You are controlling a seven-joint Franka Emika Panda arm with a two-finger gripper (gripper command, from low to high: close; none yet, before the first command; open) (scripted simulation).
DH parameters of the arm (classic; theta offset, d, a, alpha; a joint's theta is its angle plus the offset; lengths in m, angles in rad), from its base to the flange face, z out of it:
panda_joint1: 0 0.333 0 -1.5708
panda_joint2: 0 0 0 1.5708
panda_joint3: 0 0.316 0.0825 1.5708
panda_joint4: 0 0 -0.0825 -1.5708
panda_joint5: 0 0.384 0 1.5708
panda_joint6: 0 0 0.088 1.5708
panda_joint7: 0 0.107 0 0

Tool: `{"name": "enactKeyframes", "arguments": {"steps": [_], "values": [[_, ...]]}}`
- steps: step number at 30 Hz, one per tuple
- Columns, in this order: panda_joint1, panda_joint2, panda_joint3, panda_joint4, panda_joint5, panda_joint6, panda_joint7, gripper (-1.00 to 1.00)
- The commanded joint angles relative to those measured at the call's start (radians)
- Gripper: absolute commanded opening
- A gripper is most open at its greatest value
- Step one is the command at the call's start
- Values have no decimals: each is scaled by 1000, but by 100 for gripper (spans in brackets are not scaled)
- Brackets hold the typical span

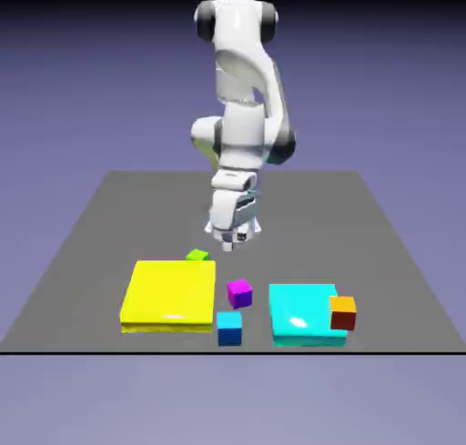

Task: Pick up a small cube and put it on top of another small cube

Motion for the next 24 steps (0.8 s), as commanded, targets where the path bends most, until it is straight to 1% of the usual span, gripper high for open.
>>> {"name": "enactKeyframes", "arguments": {"steps": [1, 24], "values": [[-7, 17, 7, 13, -4, -16, -44, 0], [-161, 413, 168, 321, -106, -386, -1044, 0]]}}
